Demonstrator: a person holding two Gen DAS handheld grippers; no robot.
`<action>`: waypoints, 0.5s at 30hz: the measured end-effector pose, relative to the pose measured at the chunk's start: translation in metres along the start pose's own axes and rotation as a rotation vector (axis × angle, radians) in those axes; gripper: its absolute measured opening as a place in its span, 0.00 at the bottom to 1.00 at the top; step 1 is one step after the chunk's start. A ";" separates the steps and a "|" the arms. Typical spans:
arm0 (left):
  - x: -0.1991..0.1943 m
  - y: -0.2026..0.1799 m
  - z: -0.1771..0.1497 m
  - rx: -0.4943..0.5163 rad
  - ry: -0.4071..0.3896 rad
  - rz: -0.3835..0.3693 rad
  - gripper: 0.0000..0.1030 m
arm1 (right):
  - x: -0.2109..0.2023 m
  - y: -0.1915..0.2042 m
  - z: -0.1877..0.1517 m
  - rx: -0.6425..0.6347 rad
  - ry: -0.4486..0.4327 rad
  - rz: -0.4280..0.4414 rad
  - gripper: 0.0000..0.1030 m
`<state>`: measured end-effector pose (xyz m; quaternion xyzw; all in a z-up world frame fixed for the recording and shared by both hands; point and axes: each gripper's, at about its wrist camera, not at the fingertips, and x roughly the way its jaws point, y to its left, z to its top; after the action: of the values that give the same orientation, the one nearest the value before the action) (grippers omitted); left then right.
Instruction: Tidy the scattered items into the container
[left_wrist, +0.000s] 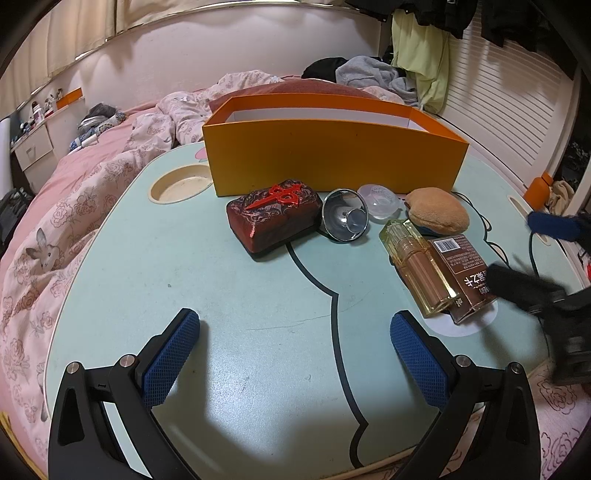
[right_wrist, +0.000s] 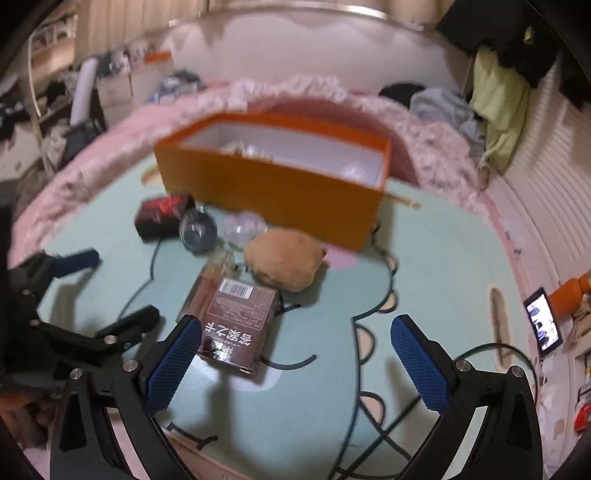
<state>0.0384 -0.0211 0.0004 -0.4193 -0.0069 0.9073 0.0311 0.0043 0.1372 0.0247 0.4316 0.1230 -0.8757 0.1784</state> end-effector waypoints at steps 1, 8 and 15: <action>0.000 0.001 0.000 0.000 0.001 0.000 1.00 | 0.002 0.000 -0.001 0.005 0.008 0.022 0.99; 0.000 0.002 -0.001 0.000 0.000 0.000 1.00 | 0.000 -0.026 -0.011 0.126 -0.005 -0.035 0.99; 0.000 0.002 -0.001 0.000 -0.001 -0.001 1.00 | -0.001 -0.016 -0.006 0.084 -0.012 -0.007 0.93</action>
<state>0.0388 -0.0234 -0.0007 -0.4190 -0.0072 0.9074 0.0314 0.0024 0.1542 0.0232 0.4328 0.0864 -0.8834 0.1575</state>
